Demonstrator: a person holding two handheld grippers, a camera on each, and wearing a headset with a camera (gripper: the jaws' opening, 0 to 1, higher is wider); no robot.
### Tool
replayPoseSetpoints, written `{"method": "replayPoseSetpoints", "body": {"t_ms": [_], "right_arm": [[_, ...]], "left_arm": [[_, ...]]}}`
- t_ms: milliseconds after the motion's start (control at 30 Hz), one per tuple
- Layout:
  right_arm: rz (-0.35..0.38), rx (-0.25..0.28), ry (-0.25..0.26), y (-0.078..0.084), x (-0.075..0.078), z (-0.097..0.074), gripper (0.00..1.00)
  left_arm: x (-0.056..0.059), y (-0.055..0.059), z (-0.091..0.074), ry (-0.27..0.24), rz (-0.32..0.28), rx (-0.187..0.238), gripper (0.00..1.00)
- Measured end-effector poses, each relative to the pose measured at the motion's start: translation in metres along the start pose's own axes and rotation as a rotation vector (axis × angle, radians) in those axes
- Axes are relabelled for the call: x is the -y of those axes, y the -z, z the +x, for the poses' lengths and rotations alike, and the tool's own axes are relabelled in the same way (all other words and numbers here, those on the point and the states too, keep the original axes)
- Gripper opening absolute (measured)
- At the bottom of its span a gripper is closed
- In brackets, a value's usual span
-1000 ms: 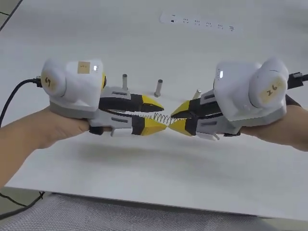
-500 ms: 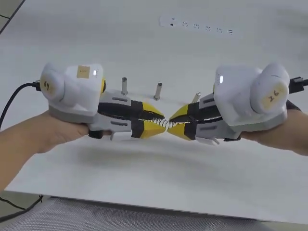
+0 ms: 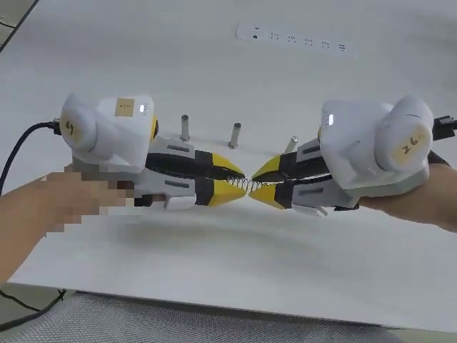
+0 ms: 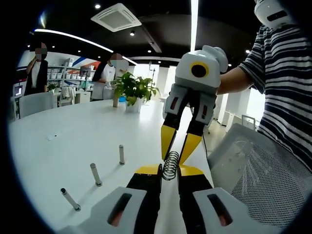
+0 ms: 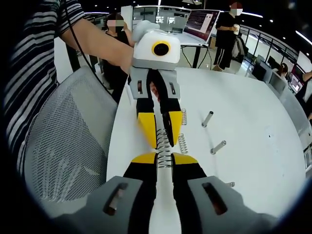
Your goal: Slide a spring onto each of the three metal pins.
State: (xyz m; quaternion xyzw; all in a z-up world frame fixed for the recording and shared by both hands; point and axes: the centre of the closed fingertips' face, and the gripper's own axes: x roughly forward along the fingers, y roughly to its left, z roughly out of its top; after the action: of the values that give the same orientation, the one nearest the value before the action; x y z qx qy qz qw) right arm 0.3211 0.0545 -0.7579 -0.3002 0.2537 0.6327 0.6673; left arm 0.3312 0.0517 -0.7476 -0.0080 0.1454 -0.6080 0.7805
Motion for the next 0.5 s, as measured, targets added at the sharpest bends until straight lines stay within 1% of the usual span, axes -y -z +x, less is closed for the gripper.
{"method": "replayPoseSetpoints", "body": {"t_ms": [133, 200, 300, 500], "right_arm": [[-0.015, -0.009, 0.004, 0.0015, 0.0004, -0.0001, 0.12], [-0.015, -0.002, 0.005, 0.0009, 0.0009, -0.0008, 0.12], [-0.014, 0.004, 0.006, 0.0001, 0.0012, -0.0015, 0.12], [-0.016, 0.006, 0.001, -0.0001, -0.0019, -0.0016, 0.13]], "left_arm": [[0.0012, -0.0022, -0.0008, 0.008, -0.016, 0.015, 0.08], [0.0014, -0.0026, -0.001, 0.007, -0.012, 0.016, 0.08], [0.0008, -0.0033, -0.0014, 0.007, -0.021, 0.019, 0.08], [0.0029, -0.0028, -0.0013, 0.016, -0.031, 0.012, 0.07]]}}
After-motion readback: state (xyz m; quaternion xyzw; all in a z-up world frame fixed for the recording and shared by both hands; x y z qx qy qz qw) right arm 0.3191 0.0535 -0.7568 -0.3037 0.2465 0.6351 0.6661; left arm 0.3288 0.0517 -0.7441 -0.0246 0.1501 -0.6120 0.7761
